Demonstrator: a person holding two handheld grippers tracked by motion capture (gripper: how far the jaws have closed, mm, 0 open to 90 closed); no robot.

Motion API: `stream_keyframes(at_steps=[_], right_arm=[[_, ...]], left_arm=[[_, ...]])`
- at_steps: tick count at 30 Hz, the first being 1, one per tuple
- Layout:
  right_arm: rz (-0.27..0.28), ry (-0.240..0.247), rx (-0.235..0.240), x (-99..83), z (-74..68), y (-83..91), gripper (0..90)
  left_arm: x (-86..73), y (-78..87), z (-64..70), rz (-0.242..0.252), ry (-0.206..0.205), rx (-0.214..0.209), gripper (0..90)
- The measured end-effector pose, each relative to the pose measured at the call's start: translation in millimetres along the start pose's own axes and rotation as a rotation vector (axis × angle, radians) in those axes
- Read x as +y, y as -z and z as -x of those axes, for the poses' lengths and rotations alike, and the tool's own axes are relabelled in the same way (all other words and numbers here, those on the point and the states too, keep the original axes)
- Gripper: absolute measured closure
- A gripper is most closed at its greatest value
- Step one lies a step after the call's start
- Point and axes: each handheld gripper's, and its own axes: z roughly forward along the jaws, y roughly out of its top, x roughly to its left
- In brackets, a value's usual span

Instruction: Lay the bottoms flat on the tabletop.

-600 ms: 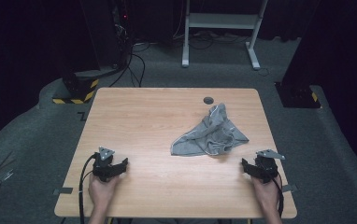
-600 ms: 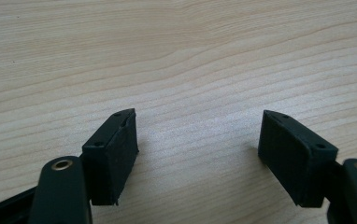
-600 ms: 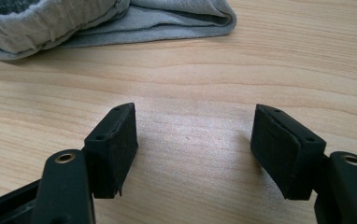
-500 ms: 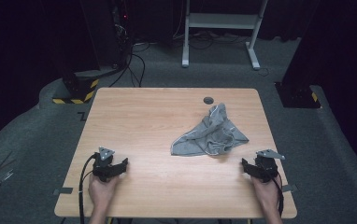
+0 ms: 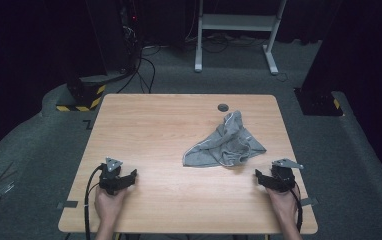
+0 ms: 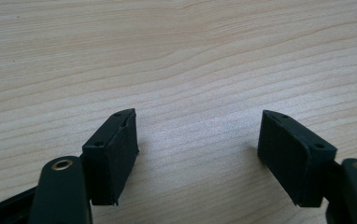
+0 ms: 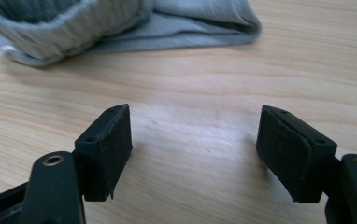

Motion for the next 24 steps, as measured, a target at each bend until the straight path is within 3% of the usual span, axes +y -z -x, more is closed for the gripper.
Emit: stream_keyframes(at_steps=[11, 17, 24], right_arm=[[0.079, 0.038, 0.065, 14.2, -12.4, 7.9, 26.3], [0.116, 0.046, 0.103, 30.5, -18.3, 9.9, 23.7], [0.109, 0.048, 0.123, 37.7, -24.0, 7.1, 21.9]], left_arm=[[0.0, 0.1, -0.6, 0.000, 0.000, -0.003, 29.1], [0.0, 0.3, -0.8, -0.001, 0.000, -0.005, 29.1], [0.0, 0.2, -0.6, -0.002, -0.001, -0.002, 28.9]])
